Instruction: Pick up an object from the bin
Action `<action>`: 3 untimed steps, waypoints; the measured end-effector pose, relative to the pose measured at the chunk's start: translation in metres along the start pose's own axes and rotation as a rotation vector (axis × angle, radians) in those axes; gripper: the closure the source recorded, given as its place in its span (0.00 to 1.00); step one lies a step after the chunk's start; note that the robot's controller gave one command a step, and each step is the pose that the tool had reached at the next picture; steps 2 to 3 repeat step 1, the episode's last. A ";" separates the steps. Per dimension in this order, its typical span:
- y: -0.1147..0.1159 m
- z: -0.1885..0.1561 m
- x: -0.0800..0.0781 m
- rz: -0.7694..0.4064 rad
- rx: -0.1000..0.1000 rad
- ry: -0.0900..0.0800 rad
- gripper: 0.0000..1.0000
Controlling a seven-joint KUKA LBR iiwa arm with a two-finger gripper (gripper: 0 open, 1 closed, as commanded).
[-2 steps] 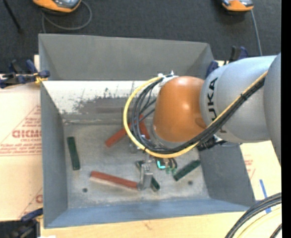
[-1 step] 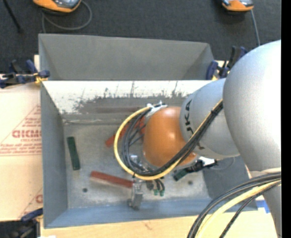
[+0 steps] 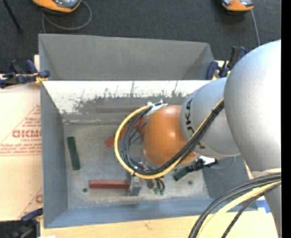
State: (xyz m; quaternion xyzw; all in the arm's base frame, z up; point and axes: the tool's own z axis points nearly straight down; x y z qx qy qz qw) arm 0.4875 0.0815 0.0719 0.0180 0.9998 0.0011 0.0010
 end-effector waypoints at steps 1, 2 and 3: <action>0.009 -0.149 0.013 -0.022 -0.001 -0.007 1.00; 0.009 -0.149 0.013 -0.022 -0.001 -0.007 1.00; 0.009 -0.149 0.013 -0.022 -0.001 -0.007 1.00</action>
Offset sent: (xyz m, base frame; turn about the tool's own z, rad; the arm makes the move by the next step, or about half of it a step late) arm -0.0143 0.0087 0.1440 -0.0180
